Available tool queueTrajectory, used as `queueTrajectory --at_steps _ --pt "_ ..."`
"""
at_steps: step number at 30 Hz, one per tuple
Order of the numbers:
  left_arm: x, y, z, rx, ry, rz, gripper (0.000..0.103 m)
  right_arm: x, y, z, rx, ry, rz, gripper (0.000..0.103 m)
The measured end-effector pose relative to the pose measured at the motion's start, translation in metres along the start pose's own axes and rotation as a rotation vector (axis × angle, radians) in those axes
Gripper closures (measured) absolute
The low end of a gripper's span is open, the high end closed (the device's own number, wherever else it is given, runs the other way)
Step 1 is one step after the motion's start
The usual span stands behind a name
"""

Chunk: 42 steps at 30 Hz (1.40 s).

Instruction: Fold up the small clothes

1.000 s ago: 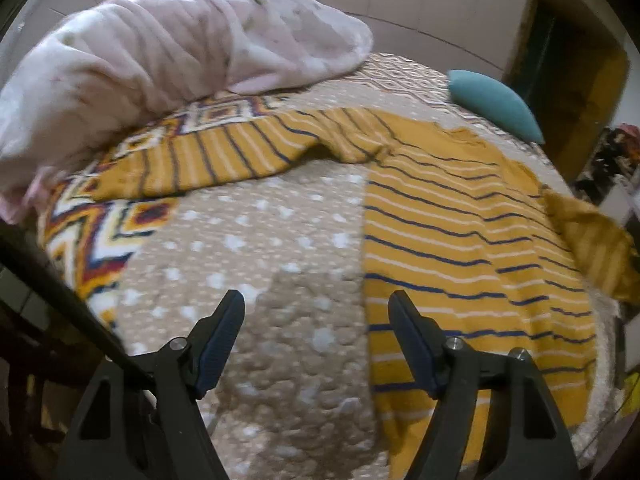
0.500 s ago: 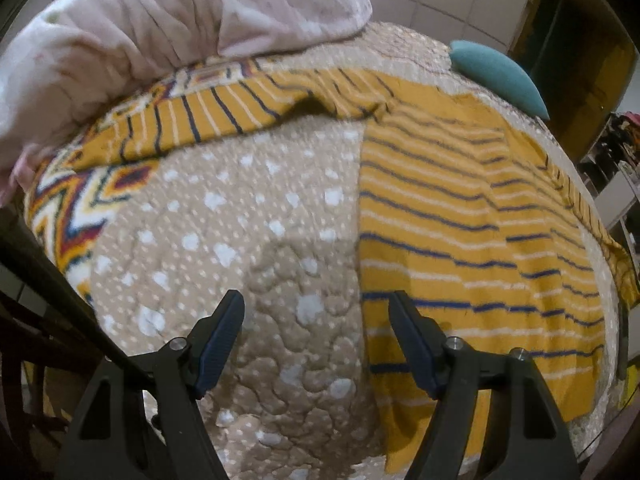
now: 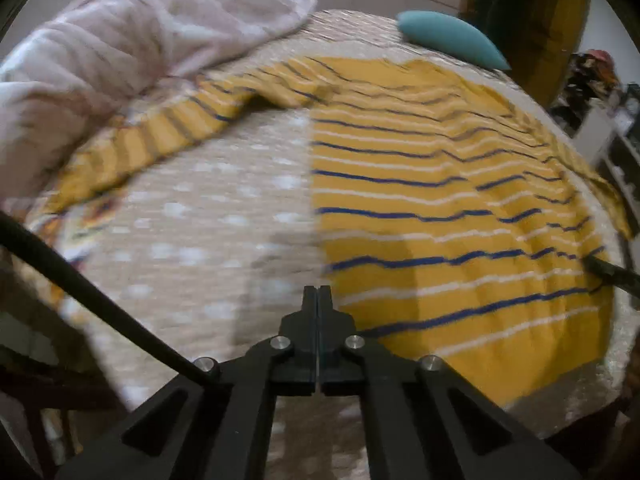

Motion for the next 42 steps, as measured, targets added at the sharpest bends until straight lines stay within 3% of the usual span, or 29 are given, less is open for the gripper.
queueTrajectory --at_steps 2,5,7,9,11,13,16,20,23,24,26,28,32,34,37,40,42 --pt "-0.022 0.007 0.002 0.007 0.037 -0.015 0.103 0.000 0.010 0.010 -0.014 0.022 0.017 0.091" --pt "-0.057 0.023 0.003 0.019 0.168 0.053 0.100 0.023 0.033 0.012 0.021 -0.016 0.024 0.089" --pt "-0.069 0.032 0.002 0.054 0.204 0.037 0.086 0.057 0.054 -0.008 0.097 -0.114 0.055 0.087" --pt "-0.074 0.039 0.000 0.091 0.232 0.023 0.059 0.106 0.079 -0.039 0.191 -0.224 0.115 0.081" --pt "-0.071 0.040 -0.005 0.122 0.271 0.027 0.047 0.147 0.094 -0.065 0.273 -0.322 0.145 0.062" --pt "-0.066 0.037 -0.005 0.111 0.286 0.045 0.045 0.197 0.105 -0.088 0.344 -0.477 0.129 0.053" --pt "-0.048 0.028 -0.004 0.064 0.270 0.085 0.045 0.249 0.100 -0.109 0.364 -0.673 0.043 0.050" --pt "-0.031 0.026 -0.005 0.058 0.235 0.078 0.044 0.297 0.079 -0.124 0.380 -0.887 -0.009 0.048" --pt "-0.021 0.026 -0.006 0.054 0.215 0.080 0.044 0.322 0.067 -0.124 0.354 -0.967 0.035 0.048" --pt "-0.020 0.026 -0.007 0.055 0.211 0.082 0.044 0.326 0.062 -0.123 0.343 -0.984 0.050 0.051" --pt "-0.015 0.026 -0.008 0.054 0.197 0.082 0.044 0.334 0.053 -0.125 0.301 -0.983 0.067 0.097" --pt "-0.010 0.026 -0.011 0.056 0.183 0.087 0.044 0.330 0.060 -0.138 0.300 -0.949 0.072 0.097" --pt "-0.003 0.030 -0.018 0.079 0.173 0.098 0.043 0.284 0.134 -0.196 0.476 -0.684 -0.008 0.097" --pt "0.001 0.030 -0.018 0.081 0.175 0.106 0.040 0.262 0.158 -0.200 0.528 -0.620 -0.060 0.097" --pt "0.005 0.025 -0.013 0.064 0.170 0.116 0.039 0.254 0.161 -0.176 0.529 -0.616 -0.082 0.097" --pt "0.003 0.023 -0.007 0.052 0.171 0.115 0.039 0.272 0.127 -0.127 0.446 -0.667 -0.039 0.096" --pt "0.001 0.022 -0.004 0.046 0.178 0.111 0.039 0.287 0.096 -0.087 0.373 -0.762 -0.063 0.096"
Point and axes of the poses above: each gripper's, at about its wrist camera, not at the fingertips, and y roughly against the way its jaws point, x to its right, z to its underside, the point moved 9 cm from there along -y, roughly the way its jaws point, and after that the axes turned 3 degrees about y, right-handed, at the moved point
